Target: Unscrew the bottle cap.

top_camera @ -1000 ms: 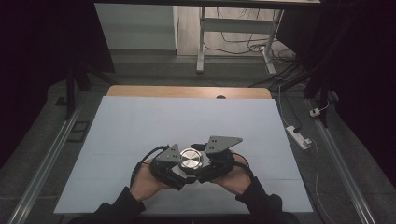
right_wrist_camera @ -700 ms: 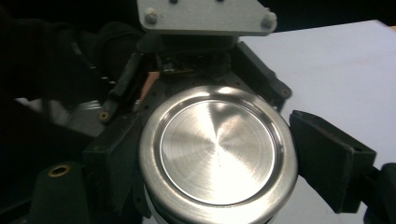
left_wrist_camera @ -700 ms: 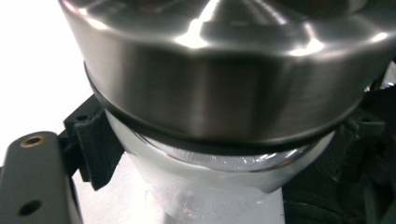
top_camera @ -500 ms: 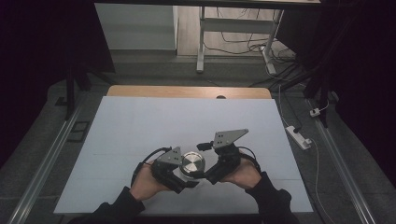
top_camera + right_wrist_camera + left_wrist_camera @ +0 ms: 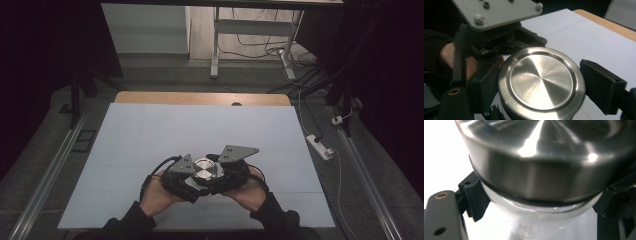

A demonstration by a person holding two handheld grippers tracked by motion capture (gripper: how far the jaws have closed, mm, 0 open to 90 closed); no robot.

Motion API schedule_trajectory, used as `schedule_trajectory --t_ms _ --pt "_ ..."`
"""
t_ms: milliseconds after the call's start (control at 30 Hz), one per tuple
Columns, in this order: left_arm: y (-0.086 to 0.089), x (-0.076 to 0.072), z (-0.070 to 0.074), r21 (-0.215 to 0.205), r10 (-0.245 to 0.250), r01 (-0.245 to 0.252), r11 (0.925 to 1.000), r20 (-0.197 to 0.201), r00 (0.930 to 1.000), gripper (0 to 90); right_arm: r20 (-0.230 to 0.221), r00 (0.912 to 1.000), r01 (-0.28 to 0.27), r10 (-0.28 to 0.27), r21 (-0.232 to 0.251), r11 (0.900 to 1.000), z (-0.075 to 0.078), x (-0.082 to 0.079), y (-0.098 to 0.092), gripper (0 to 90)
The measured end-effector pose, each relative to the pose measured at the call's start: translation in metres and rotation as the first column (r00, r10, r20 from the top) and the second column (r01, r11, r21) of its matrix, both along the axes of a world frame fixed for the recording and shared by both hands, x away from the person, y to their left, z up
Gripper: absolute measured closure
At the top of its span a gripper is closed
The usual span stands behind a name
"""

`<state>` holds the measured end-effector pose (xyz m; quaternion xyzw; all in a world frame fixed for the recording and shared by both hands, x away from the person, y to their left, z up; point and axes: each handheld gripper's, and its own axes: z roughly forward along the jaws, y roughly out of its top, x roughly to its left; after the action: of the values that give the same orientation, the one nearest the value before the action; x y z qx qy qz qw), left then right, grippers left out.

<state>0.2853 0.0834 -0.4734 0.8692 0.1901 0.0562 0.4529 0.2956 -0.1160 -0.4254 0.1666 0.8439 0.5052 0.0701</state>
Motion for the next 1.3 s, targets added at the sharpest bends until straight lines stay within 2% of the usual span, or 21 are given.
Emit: schedule_trajectory --t_ms 67,133,200,267,400,433,467,500,633,667,733,800,867,900,933,967,1000,1033,1067,1167,1300 --pt "0.002 0.001 0.001 -0.009 -0.039 0.039 0.9992 -0.007 0.9992 15.9 -0.021 0.9973 -0.07 0.07 0.012 0.997 0.001 0.004 -0.004 19.9" --pt "0.002 0.001 0.001 -0.019 -0.062 0.062 0.9979 -0.011 0.998 15.9 -0.028 0.9954 -0.091 0.092 0.019 0.996 0.001 0.006 -0.006 19.9" --pt "0.002 0.001 0.001 -0.026 -0.101 0.101 0.9946 -0.011 0.9948 15.9 -0.025 0.9855 -0.167 0.168 0.018 0.986 0.003 0.008 -0.009 19.9" --pt "0.002 0.0 0.002 -0.033 -0.129 0.129 0.9911 -0.013 0.9916 15.9 -0.031 0.9816 -0.187 0.188 0.026 0.982 0.003 0.009 -0.01 20.0" --pt "0.003 -0.002 0.003 -0.05 -0.189 0.188 0.9809 -0.016 0.9818 15.9 -0.055 0.96 -0.271 0.274 0.059 0.961 0.004 0.012 -0.013 20.0" --pt "0.003 -0.002 0.003 -0.049 -0.207 0.207 0.9772 -0.012 0.9782 15.9 -0.057 0.9489 -0.307 0.31 0.065 0.95 0.004 0.013 -0.014 20.0" --pt "0.003 -0.002 0.003 -0.05 -0.219 0.218 0.9746 -0.01 0.9757 15.9 -0.057 0.9489 -0.307 0.31 0.065 0.95 0.004 0.013 -0.014 20.0" --pt "0.002 -0.003 0.004 -0.049 -0.237 0.236 0.9705 -0.009 0.9716 15.9 -0.052 0.9401 -0.333 0.337 0.064 0.941 0.005 0.012 -0.015 20.0" --pt "0.003 -0.003 0.004 -0.047 -0.257 0.256 0.9654 -0.008 0.9664 15.9 -0.048 0.9326 -0.355 0.358 0.058 0.933 0.005 0.012 -0.015 20.0" --pt "0.002 -0.003 0.003 -0.05 -0.26 0.259 0.9645 -0.01 0.9656 15.9 -0.042 0.9241 -0.377 0.38 0.064 0.924 0.004 0.012 -0.016 20.0" --pt "0.002 -0.004 0.004 -0.05 -0.255 0.254 0.9659 -0.005 0.967 15.9 -0.04 0.921 -0.384 0.387 0.069 0.921 0.004 0.012 -0.016 19.9" --pt "0.002 -0.003 0.003 -0.047 -0.227 0.227 0.9728 -0.005 0.9738 15.9 -0.019 0.937 -0.347 0.349 0.065 0.936 0.003 0.012 -0.016 17.3" --pt "0.003 -0.001 0.002 -0.049 -0.173 0.172 0.9838 -0.012 0.9848 15.8 -0.013 0.9646 -0.263 0.263 0.044 0.964 0.005 0.01 -0.013 1.3" --pt "0.004 0.0 0.001 -0.047 -0.138 0.138 0.9894 -0.016 0.9902 15.8 -0.015 0.9769 -0.213 0.213 0.033 0.977 0.007 0.01 -0.012 1.3" --pt "0.005 0.002 0.001 -0.037 -0.074 0.073 0.9966 -0.015 0.9971 15.9 -0.015 0.9859 -0.166 0.167 0.026 0.986 0.008 0.009 -0.011 1.2" --pt "0.005 0.002 0.001 -0.037 -0.074 0.073 0.9966 -0.015 0.9971 15.8 -0.019 0.9913 -0.13 0.13 0.024 0.991 0.008 0.008 -0.01 1.2" --pt "0.005 0.003 0.0 -0.034 -0.044 0.044 0.9985 -0.015 0.9989 15.8 -0.019 0.9913 -0.13 0.13 0.024 0.991 0.008 0.008 -0.01 1.2" --pt "0.005 0.003 0.0 -0.021 -0.015 0.015 0.9997 -0.01 0.9998 15.8 -0.048 0.9972 -0.056 0.057 0.031 0.998 0.007 0.007 -0.007 1.9" --pt "0.004 0.002 0.0 -0.015 0.01 -0.01 0.9998 -0.007 0.9999 15.8 -0.048 0.9972 -0.056 0.057 0.031 0.998 0.007 0.007 -0.007 1.9" --pt "0.002 0.001 -0.001 -0.003 0.053 -0.053 0.9986 0.002 0.9986 15.8 -0.048 0.9982 0.038 -0.035 0.043 0.998 0.003 0.004 -0.002 6.2" --pt "-0.001 0.0 0.0 -0.002 0.081 -0.081 0.9967 0.006 0.9967 15.9 -0.026 0.9956 0.09 -0.09 0.026 0.996 -0.003 -0.001 0.004 18.0"
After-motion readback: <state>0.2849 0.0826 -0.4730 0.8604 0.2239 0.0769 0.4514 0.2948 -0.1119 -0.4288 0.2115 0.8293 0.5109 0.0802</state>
